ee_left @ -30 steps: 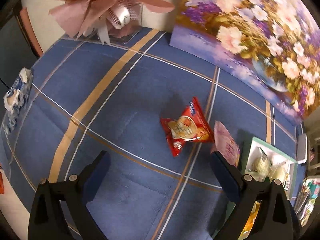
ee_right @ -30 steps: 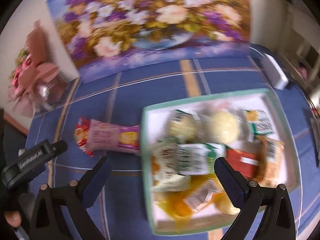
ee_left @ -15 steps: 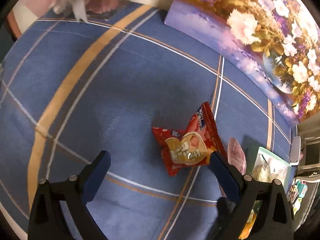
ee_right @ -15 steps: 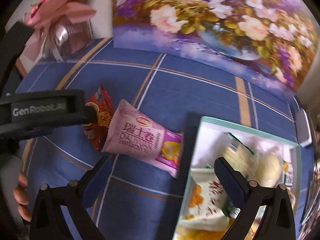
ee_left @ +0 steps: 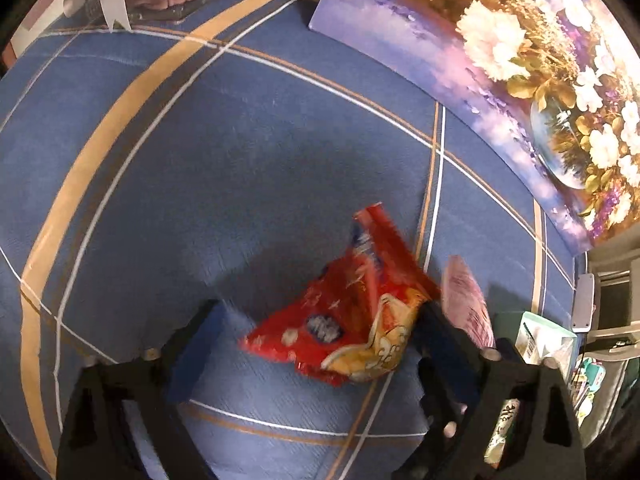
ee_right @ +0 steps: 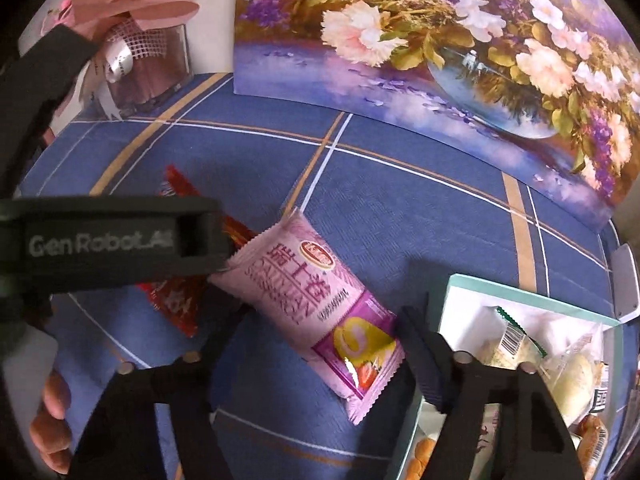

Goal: Organize snacks
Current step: 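Grasp the red chip bag with the left tool while the right tool grasps the pink Swiss roll, then carry the chip bag and Swiss roll over the tray and release both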

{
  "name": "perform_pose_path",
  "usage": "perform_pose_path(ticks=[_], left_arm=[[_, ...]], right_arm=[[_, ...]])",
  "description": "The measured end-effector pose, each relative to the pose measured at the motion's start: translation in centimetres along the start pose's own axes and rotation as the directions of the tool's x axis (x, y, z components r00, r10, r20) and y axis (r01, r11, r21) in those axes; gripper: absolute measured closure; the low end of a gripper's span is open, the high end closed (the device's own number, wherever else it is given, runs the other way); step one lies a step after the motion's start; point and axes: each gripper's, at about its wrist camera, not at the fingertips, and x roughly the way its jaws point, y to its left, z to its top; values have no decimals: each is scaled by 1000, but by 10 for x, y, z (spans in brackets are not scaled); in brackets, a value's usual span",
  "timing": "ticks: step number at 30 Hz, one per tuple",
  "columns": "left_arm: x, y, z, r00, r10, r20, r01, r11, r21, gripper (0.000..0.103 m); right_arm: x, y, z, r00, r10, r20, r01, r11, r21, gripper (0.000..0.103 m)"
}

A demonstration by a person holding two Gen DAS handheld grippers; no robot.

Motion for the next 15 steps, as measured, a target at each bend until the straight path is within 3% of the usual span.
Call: perform_pose_path(ticks=[1, 2, 3, 8, 15], left_arm=[[-2, 0, 0, 1000, 6, 9, -6, 1000, 4, 27], [-3, 0, 0, 1000, 15, 15, -15, 1000, 5, 43], [-4, 1, -1, 999, 27, 18, -27, 1000, 8, 46], [-10, 5, -9, 1000, 5, 18, -5, 1000, -13, 51], [-36, -6, -30, 999, -30, 27, 30, 999, -19, 52]], right_arm=[[0, -1, 0, 1000, -2, 6, 2, 1000, 6, 38], [0, -3, 1, 1000, 0, 12, -1, 1000, 15, 43], [-1, -5, 1, 1000, 3, 14, -3, 1000, 23, 46], [-5, -19, 0, 999, 37, 11, -38, 994, 102, 54], [-38, -36, -9, 994, 105, 28, -108, 977, 183, 55]])
